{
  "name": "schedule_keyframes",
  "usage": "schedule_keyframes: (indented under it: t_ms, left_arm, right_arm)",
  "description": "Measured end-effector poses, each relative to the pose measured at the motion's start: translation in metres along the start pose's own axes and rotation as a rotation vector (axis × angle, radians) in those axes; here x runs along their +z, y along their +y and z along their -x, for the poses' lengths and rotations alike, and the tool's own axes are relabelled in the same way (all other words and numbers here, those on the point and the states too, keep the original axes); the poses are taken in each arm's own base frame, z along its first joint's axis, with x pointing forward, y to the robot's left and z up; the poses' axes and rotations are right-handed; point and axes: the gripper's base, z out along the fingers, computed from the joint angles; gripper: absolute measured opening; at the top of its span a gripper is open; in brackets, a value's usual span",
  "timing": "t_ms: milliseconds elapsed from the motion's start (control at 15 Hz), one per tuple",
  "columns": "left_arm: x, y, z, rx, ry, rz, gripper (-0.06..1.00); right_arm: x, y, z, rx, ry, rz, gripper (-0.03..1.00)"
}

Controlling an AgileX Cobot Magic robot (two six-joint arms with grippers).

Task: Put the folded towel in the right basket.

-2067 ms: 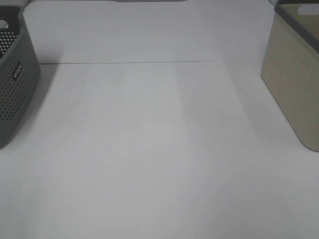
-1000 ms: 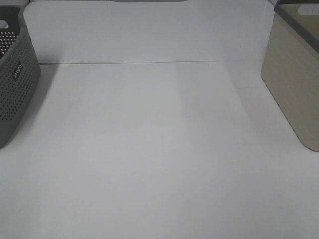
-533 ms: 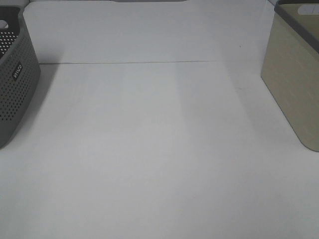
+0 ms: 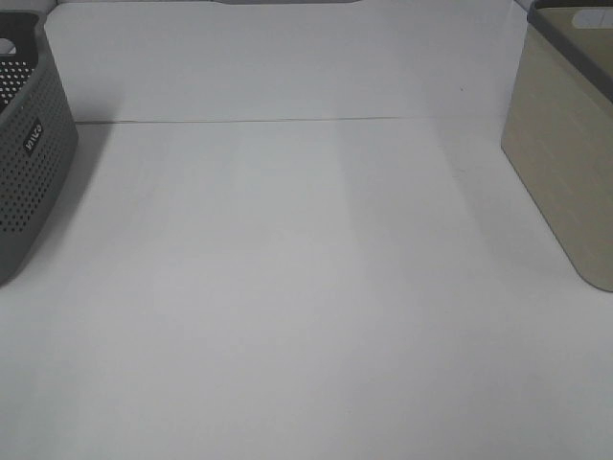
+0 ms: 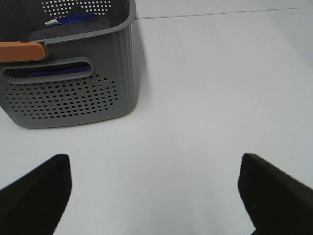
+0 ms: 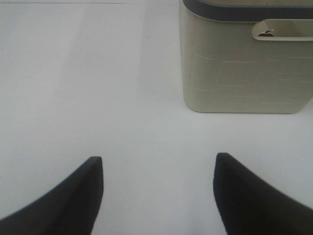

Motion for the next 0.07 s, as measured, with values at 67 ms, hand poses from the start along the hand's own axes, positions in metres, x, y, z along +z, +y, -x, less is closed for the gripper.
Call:
schedule_keyframes:
  t_ms: [67]
  left_arm:
    - [0.0000,0.0000,0.0000,0.000,0.000,0.000,0.88]
  right_arm:
    - [0.0000,0.0000,0.0000,0.000,0.000,0.000,0.62]
